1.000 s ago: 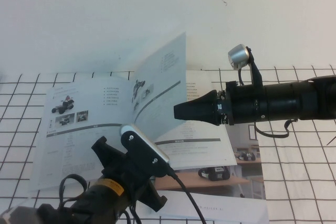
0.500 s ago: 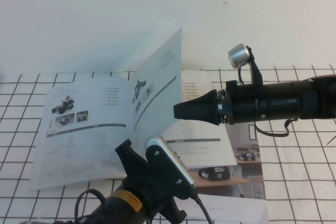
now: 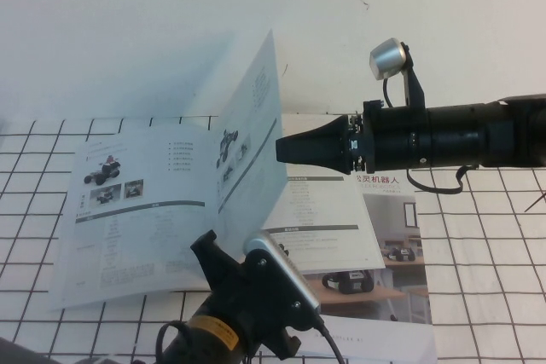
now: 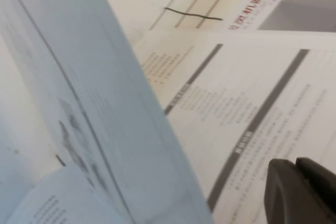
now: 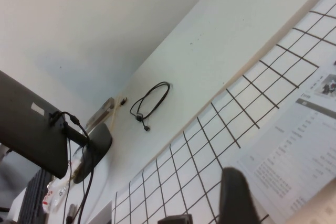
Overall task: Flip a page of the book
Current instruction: Open the closed book
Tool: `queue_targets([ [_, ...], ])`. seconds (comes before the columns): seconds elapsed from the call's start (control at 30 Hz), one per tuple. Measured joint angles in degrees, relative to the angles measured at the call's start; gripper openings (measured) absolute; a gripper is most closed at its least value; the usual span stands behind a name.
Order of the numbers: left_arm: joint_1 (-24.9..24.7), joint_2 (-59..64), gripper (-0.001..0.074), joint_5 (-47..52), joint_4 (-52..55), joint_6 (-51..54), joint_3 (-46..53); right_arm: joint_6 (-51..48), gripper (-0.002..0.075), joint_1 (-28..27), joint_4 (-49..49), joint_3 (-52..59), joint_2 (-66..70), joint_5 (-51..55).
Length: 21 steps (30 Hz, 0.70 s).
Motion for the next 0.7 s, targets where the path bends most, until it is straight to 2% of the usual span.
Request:
queue_targets([
  [0.13,0.00,2.98,-0.0002,-5.76,-1.38,0.11,-0.36,0.00,0.0395,0.00,0.00,0.00,0.00,0.00],
  [0.53,0.11,7.62,-0.0002,-8.00,-8.86,0.61,-5.98,0.83,0.0395,0.00,-0.11,-0.17,0.00,0.13],
  [0.7,2.17,7.62,-0.0002,-9.02,-14.50,0.99,-6.32,0.96,0.0395,0.00,-1.16,-0.26,0.00,0.13],
])
